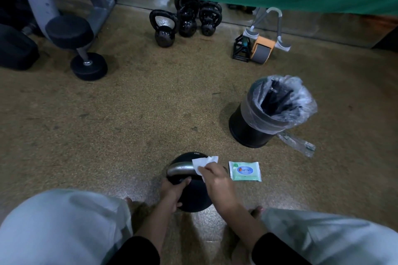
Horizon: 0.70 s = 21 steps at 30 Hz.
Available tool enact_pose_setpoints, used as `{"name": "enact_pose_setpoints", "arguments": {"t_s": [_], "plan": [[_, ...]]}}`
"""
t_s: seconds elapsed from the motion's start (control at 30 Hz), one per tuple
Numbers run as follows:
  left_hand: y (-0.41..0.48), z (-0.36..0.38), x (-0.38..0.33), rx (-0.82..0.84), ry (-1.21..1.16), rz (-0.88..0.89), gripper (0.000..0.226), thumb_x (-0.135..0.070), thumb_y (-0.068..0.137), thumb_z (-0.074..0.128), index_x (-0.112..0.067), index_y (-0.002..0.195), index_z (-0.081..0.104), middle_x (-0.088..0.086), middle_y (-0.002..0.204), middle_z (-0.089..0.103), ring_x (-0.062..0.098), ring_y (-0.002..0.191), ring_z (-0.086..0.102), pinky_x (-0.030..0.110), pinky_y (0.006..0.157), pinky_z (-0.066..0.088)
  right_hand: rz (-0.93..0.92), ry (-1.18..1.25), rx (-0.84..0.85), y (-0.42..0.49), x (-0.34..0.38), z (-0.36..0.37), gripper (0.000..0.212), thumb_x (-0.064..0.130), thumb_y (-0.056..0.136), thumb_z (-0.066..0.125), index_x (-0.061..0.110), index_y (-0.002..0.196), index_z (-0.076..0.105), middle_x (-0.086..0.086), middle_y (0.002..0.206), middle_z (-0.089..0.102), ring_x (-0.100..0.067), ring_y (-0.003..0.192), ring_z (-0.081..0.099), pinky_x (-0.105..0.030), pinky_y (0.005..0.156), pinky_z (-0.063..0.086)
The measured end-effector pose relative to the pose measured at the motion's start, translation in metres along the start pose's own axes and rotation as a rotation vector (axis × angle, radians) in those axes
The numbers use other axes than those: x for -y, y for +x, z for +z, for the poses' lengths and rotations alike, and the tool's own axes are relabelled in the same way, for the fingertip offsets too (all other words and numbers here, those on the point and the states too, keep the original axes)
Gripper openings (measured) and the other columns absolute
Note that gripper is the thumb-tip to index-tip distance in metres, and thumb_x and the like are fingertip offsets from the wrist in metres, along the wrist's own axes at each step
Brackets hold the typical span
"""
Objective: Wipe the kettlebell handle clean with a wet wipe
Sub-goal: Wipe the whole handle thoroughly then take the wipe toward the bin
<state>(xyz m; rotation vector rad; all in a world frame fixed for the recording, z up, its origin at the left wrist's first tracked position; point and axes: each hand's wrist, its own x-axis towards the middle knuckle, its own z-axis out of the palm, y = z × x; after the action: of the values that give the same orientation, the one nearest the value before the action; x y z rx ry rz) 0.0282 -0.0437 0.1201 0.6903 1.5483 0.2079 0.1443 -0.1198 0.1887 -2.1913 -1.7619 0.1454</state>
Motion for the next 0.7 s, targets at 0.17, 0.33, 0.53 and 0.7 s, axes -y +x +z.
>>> {"name": "enact_pose_setpoints", "arguments": {"t_s": [0.17, 0.33, 0.53, 0.7], "plan": [[0.003, -0.001, 0.003, 0.012, 0.005, 0.013, 0.063, -0.031, 0.075, 0.081, -0.015, 0.127, 0.05, 0.012, 0.125, 0.059, 0.034, 0.111, 0.054, 0.038, 0.064, 0.051, 0.055, 0.033, -0.104, 0.004, 0.001, -0.002, 0.027, 0.004, 0.067, 0.077, 0.018, 0.089, 0.069, 0.0, 0.083, 0.062, -0.019, 0.067, 0.062, -0.024, 0.053, 0.049], [0.004, 0.0, 0.004, 0.007, 0.008, 0.0, 0.06, -0.028, 0.076, 0.08, -0.014, 0.126, 0.051, 0.013, 0.124, 0.059, 0.035, 0.113, 0.054, 0.041, 0.069, 0.051, 0.024, 0.005, -0.061, -0.006, 0.011, 0.003, 0.033, 0.005, 0.055, 0.084, 0.021, 0.078, 0.066, 0.006, 0.076, 0.061, -0.011, 0.061, 0.061, -0.02, 0.045, 0.043], [0.006, 0.0, 0.003, 0.02, 0.003, 0.011, 0.06, -0.029, 0.075, 0.081, -0.017, 0.125, 0.05, 0.011, 0.122, 0.059, 0.035, 0.113, 0.054, 0.04, 0.067, 0.051, 0.059, 0.054, -0.102, -0.005, 0.008, 0.006, 0.02, 0.006, 0.068, 0.075, 0.017, 0.082, 0.067, 0.002, 0.079, 0.06, -0.014, 0.065, 0.061, -0.019, 0.052, 0.042], [0.008, 0.0, 0.005, 0.013, 0.015, 0.0, 0.061, -0.029, 0.075, 0.081, -0.014, 0.126, 0.052, 0.014, 0.125, 0.059, 0.036, 0.113, 0.054, 0.04, 0.065, 0.052, 0.062, 0.095, -0.062, -0.011, 0.011, 0.011, 0.016, 0.008, 0.073, 0.063, 0.016, 0.086, 0.066, 0.001, 0.082, 0.06, -0.015, 0.067, 0.062, -0.02, 0.055, 0.047]]}}
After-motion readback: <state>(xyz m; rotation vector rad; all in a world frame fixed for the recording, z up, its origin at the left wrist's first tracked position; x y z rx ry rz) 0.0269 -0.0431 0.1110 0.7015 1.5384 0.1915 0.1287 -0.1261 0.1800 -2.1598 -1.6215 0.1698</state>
